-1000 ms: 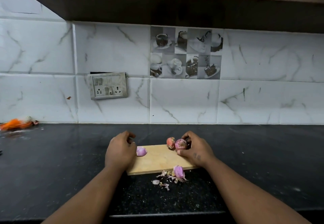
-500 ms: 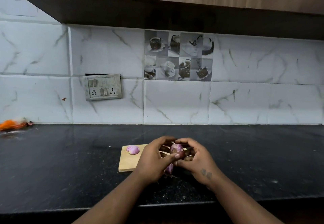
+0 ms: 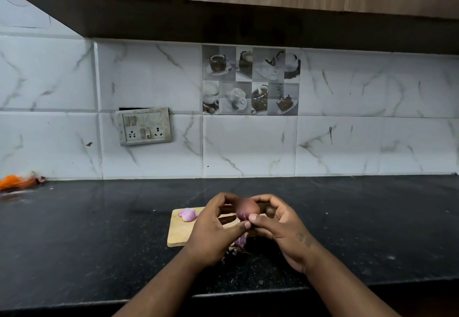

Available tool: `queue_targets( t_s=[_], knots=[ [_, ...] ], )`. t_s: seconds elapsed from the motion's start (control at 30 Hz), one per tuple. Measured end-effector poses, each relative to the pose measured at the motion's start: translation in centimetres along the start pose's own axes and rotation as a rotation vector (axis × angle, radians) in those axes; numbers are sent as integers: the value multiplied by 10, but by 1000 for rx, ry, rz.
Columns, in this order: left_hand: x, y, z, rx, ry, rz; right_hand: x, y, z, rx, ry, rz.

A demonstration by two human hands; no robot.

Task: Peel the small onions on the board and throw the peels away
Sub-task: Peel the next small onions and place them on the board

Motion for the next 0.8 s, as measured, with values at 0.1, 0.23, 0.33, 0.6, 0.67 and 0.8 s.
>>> queue_targets(
  t_s=[0.1,0.23,0.33,0.6,0.67,0.8],
  knots=[
    [-1,-3,5,-8,13,14,-1,0,-3,-7,5,11],
    [-6,-5,6,12,116,88,4,-1,-6,-9,-3,-16],
    [-8,-3,5,24,128,122,6,-1,-6,-22,-62,-30],
    [-9,-2,7,48,142,168,3,-1,0,-5,-112,-55],
    [-11,0,5,30,112,186,3,-1,2,-1,-96,-57],
    [-12,0,7,31,141,221,3,-1,3,-22,-50,-78]
  ],
)
Point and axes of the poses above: each hand's wrist, its own y-axis towards the middle knuckle, its own x-axis out of the palm, z = x × y, the point moved 5 cm from there along y, towards the middle knuckle, and after that the axes turned 12 degrees about -x, right-handed, at the moved point
